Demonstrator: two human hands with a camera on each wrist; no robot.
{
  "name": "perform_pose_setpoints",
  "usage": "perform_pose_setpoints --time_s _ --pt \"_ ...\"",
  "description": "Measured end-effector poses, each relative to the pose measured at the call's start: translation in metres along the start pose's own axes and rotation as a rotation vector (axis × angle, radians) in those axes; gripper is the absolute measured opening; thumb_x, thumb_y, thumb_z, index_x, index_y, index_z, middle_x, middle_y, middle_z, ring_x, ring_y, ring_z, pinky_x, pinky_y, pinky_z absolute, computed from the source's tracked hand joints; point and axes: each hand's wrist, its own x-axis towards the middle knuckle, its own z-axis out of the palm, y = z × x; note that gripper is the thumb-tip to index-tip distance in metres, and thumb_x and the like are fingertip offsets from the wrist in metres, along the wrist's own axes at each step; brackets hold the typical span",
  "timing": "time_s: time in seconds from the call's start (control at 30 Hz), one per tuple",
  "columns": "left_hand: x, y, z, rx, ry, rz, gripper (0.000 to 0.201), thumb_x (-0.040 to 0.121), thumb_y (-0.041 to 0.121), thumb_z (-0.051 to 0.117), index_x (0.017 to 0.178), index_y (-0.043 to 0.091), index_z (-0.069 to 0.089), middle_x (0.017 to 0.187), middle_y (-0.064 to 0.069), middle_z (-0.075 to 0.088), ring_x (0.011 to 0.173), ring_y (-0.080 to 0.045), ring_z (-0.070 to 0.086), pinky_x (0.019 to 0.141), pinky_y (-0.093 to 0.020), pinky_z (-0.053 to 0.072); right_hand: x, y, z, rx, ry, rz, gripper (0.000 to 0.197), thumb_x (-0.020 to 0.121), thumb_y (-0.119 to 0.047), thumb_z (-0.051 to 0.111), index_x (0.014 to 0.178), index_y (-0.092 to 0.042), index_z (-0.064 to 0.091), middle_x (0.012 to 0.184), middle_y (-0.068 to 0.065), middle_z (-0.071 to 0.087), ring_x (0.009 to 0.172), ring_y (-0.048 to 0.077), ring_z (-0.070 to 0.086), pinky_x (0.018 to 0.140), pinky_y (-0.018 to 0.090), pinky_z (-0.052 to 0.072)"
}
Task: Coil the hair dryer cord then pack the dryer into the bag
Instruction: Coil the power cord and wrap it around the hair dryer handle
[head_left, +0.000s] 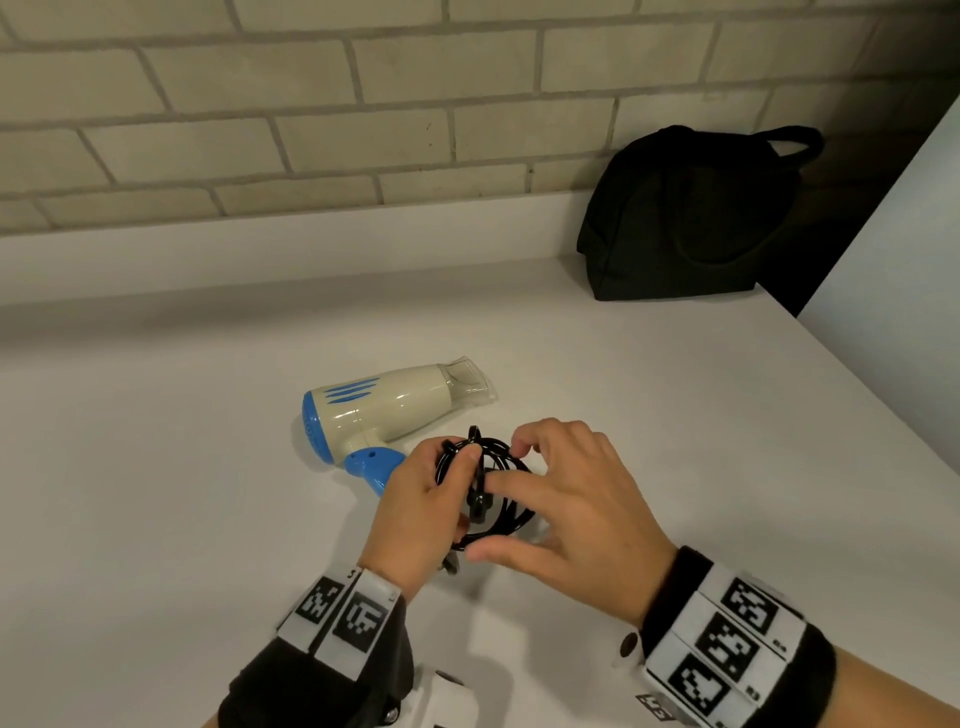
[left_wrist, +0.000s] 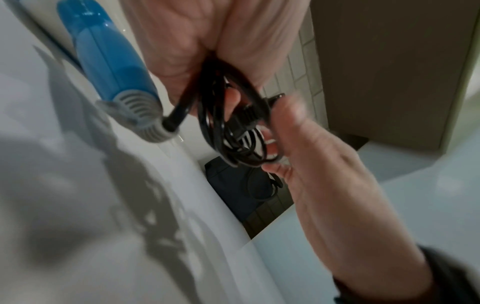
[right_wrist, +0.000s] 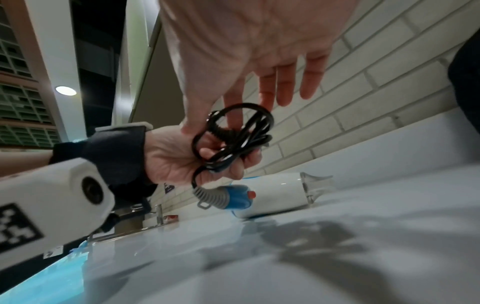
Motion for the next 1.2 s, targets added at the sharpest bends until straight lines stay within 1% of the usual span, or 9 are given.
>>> perform_pose_setpoints --time_s 0.13,0.27,0.47,0.6,0.7,0.83,0.97,1.1,1.2 --pt "0.002 -0.005 -0.001 0.015 0.080 0.058 0.018 0.090 0.026 0.047 0.094 0.015 0.060 0.076 0.001 0.065 0.065 -0.004 0.061 0.055 -0.010 0.046 0.008 -0.007 0.005 -0.019 0.056 0.005 0.037 0.079 -0.055 0.046 0.078 -0.025 0.067 0.085 0.000 0.057 0.081 0.012 0.037 0.071 0.025 0.036" --pt "0.003 -0.006 -0.003 -0.030 0.121 0.053 0.016 0.091 0.026 0.045 0.096 0.014 0.056 0.059 0.004 0.057 0.036 -0.002 0.049 0.040 -0.012 0.040 0.017 -0.005 0.010 0.039 0.090 0.003 0.047 0.091 -0.048 0.032 0.076 -0.014 0.061 0.080 0.002 0.058 0.074 0.015 0.042 0.065 0.025 0.032" --pt "0.002 -0.017 0.003 0.029 0.099 0.093 0.011 0.091 0.024 0.045 0.084 0.032 0.046 0.070 0.002 0.059 0.037 -0.002 0.048 0.041 -0.013 0.042 0.025 -0.001 0.007 0.703 0.004 0.541 0.039 0.096 -0.029 0.033 0.078 -0.003 0.056 0.072 0.008 0.068 0.070 0.021 0.063 0.073 0.031 0.052" --pt "0.004 -0.018 0.003 -0.012 0.104 0.079 0.012 0.091 0.020 0.045 0.102 0.019 0.045 0.068 0.000 0.052 0.044 -0.008 0.046 0.040 -0.013 0.040 0.028 -0.007 -0.008 1.047 -0.192 0.634 0.027 0.095 -0.012 0.033 0.075 -0.008 0.051 0.052 0.002 0.057 0.045 0.008 0.053 0.049 0.016 0.044" --pt "0.004 -0.019 0.000 -0.008 0.022 0.096 0.032 0.091 0.023 0.043 0.120 0.032 0.036 0.063 0.001 0.046 0.047 -0.008 0.042 0.046 -0.017 0.042 0.021 -0.009 -0.014 0.782 -0.325 0.471 0.026 0.093 -0.018 0.037 0.081 -0.002 0.054 0.050 -0.006 0.048 0.044 0.005 0.045 0.049 0.021 0.042" --pt "0.003 -0.017 -0.001 0.037 -0.126 0.134 0.024 0.091 0.027 0.041 0.113 0.037 0.044 0.057 0.001 0.041 0.043 -0.007 0.037 0.045 -0.021 0.037 0.012 -0.011 -0.023 0.383 -0.461 0.292 0.023 0.089 -0.025 0.039 0.077 -0.008 0.049 0.064 0.003 0.052 0.062 0.024 0.049 0.062 0.036 0.043" --pt "0.004 -0.015 0.004 0.030 -0.051 0.147 0.008 0.091 0.025 0.042 0.099 0.025 0.043 0.067 0.004 0.047 0.046 0.000 0.044 0.046 -0.013 0.040 0.010 -0.019 -0.022 0.147 -0.508 0.167 0.032 0.091 -0.027 0.034 0.060 -0.024 0.025 0.058 -0.004 0.039 0.052 0.015 0.036 0.052 0.027 0.029" --pt "0.007 -0.018 0.005 0.059 0.004 0.122 0.008 0.093 0.023 0.038 0.097 0.017 0.040 0.077 0.002 0.049 0.061 -0.006 0.046 0.056 -0.010 0.042 0.006 -0.033 -0.019 -0.025 -0.518 0.086 0.025 0.077 -0.037 0.014 0.057 -0.022 0.018 0.050 -0.005 0.027 0.041 0.012 0.023 0.043 0.022 0.012" --pt "0.009 -0.019 0.007 0.032 0.020 0.069 0.008 0.094 0.019 0.035 0.088 0.024 0.037 0.064 0.000 0.047 0.047 -0.002 0.040 0.047 -0.012 0.037 -0.001 -0.040 -0.016 -0.106 -0.439 0.107 0.023 0.074 -0.034 0.033 0.059 -0.023 0.020 0.036 -0.005 0.033 0.036 0.017 0.012 0.044 0.016 -0.004"
